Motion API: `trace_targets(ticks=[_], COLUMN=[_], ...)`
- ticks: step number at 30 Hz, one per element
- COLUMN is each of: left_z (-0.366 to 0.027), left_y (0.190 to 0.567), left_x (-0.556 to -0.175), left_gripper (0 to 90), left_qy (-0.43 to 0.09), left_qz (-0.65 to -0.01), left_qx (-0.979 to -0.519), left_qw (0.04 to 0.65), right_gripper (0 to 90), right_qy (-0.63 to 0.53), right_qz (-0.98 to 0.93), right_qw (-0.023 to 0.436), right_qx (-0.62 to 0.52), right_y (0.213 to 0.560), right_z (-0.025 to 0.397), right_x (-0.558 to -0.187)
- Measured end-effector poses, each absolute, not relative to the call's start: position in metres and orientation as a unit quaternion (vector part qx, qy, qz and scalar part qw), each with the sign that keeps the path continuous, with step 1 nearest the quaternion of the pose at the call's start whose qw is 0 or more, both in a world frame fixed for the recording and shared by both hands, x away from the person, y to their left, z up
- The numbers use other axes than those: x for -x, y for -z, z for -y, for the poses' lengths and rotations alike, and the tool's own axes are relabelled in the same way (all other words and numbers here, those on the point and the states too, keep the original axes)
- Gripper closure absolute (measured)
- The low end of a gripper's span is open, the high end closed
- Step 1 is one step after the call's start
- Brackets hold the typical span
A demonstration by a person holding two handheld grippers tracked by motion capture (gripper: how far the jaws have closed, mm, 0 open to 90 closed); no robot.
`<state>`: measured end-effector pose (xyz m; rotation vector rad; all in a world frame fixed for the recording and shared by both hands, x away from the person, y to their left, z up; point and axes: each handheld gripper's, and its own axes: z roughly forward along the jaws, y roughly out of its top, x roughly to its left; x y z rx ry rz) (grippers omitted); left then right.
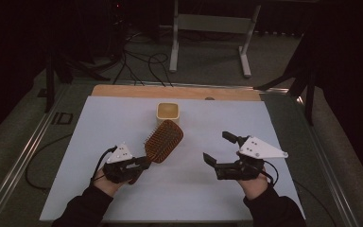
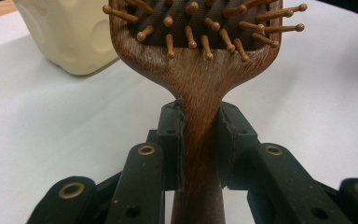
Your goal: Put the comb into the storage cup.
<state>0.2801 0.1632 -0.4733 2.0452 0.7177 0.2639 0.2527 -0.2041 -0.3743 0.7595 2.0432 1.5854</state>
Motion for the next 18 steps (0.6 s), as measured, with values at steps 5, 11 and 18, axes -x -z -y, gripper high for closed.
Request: trace_targets(ticks=[5,11,18], left_z=[-0.163,-0.163,-0.164], left_y=[0.473,0.472,0.472], left_x=[-0.280,-0.280,-0.280], left_gripper=[74.1,74.1,74.1], left_qy=[-0.108,-0.106,-0.105], left_qz=[-0.290,-0.290,-0.290], left_qx=[-0.831,-0.830,-0.830], left_qw=[0.463,0.464,0.466], right_gripper=[9.0,8.9,8.9], right_qy=[-0.580,-0.586,-0.599], right_qz=[-0.736,-0.733,-0.721], right_qw=[0.210,0.199,0.175], right_qx=[-0.279,-0.282,-0.300], right_y=[0.371,0.368,0.364], right_z=[0.195,0.184,0.175], right_x=[-0.260,-0.269,-0.280])
